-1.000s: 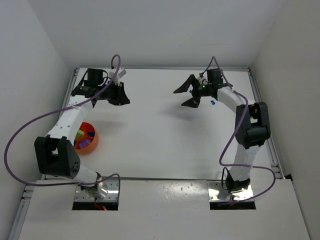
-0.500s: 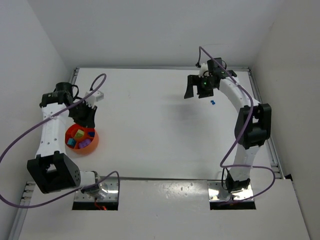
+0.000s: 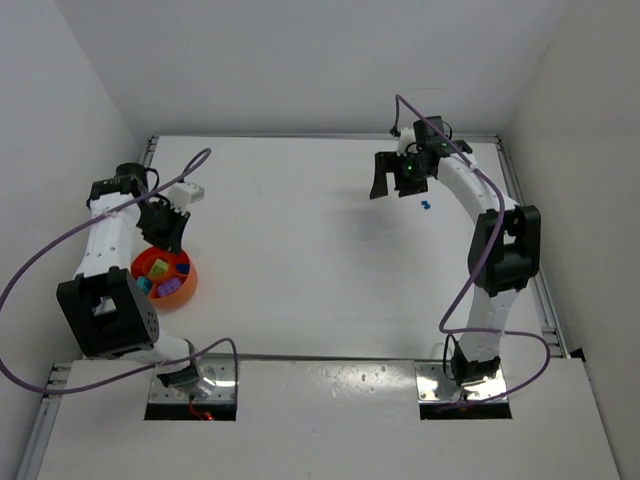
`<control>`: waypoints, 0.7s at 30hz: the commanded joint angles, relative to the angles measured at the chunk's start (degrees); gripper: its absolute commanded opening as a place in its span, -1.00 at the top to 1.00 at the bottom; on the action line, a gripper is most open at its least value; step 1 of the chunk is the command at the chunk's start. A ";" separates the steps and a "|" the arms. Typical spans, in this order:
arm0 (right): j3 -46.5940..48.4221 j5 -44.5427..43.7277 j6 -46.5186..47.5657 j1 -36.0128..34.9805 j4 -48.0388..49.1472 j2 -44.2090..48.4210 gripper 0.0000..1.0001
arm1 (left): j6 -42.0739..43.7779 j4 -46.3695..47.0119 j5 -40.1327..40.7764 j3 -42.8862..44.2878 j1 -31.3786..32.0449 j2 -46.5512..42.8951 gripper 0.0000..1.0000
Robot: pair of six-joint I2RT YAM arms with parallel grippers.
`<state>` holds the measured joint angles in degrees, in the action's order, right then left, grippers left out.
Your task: Sort the legos into containers by color
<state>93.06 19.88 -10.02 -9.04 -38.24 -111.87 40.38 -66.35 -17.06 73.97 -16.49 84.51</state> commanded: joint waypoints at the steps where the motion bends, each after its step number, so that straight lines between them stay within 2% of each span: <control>1: 1.25 -0.28 1.23 -0.10 0.89 1.92 -0.84 | -0.38 2.80 1.33 1.00 -0.56 0.65 0.90; 3: 0.64 -0.80 1.23 -0.10 0.89 1.92 -0.84 | -0.39 3.33 1.85 1.00 -0.56 1.96 0.88; 4: 0.64 -0.81 1.84 -0.10 0.36 1.92 -0.84 | -0.39 3.33 2.55 1.00 -0.56 1.97 0.78; 7: 0.64 -2.64 2.46 -0.10 0.36 1.92 -0.84 | -0.39 3.33 2.56 1.00 -0.56 2.59 0.68; 12: 0.11 -6.34 2.98 0.42 0.36 2.45 -0.84 | -0.39 3.33 3.17 1.00 -0.56 3.20 0.64; 17: 0.11 -6.96 2.99 0.42 0.36 1.92 -0.84 | -0.39 2.80 3.17 1.00 -0.56 3.20 0.23; 21: 0.11 -6.96 2.99 0.95 0.36 1.92 -0.82 | -0.39 2.80 3.17 1.00 -0.56 3.20 0.14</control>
<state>93.01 13.78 -7.84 -8.56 -38.28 -111.87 39.81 -63.57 -13.65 73.97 -16.49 87.88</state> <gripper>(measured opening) 0.916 0.427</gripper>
